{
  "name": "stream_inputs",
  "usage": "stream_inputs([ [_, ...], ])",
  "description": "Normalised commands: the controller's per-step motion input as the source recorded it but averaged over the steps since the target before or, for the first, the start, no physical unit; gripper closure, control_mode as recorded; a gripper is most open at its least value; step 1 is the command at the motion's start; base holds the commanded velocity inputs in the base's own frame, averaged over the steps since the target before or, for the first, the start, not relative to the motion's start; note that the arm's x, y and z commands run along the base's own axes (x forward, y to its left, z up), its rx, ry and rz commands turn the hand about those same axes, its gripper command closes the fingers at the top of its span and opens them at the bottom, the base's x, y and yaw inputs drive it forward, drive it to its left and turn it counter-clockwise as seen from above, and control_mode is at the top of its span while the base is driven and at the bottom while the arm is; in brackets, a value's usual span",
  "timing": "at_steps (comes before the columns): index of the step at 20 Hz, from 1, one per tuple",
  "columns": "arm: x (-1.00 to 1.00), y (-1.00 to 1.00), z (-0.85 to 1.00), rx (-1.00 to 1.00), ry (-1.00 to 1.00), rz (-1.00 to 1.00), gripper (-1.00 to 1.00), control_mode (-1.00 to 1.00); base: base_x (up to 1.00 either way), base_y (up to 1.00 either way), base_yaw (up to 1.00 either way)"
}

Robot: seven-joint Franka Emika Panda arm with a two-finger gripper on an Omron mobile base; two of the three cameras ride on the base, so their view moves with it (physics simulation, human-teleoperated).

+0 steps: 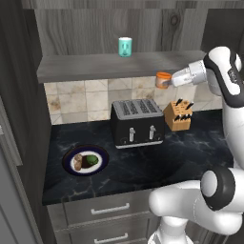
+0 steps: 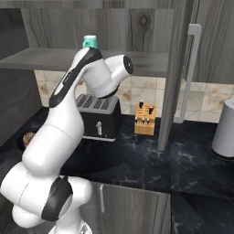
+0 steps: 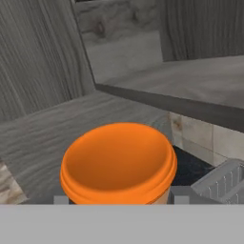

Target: Pick the avocado and bread from the counter and place them on the plate. Then pick the jam from the cabinet and place it next to the plate. Lastly close the cabinet door.

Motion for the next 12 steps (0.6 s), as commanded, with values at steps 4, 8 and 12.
stream_inputs([
  [4,-0.05,0.17,-0.32,0.00,-0.07,0.05,1.00,-1.00,0.00,0.00,0.00],
  [8,-0.04,0.18,-0.37,0.00,-0.19,0.02,1.00,-1.00,0.00,0.00,0.00],
  [12,-0.08,0.13,-0.37,0.00,-0.23,0.01,1.00,-1.00,0.00,0.00,0.00],
])
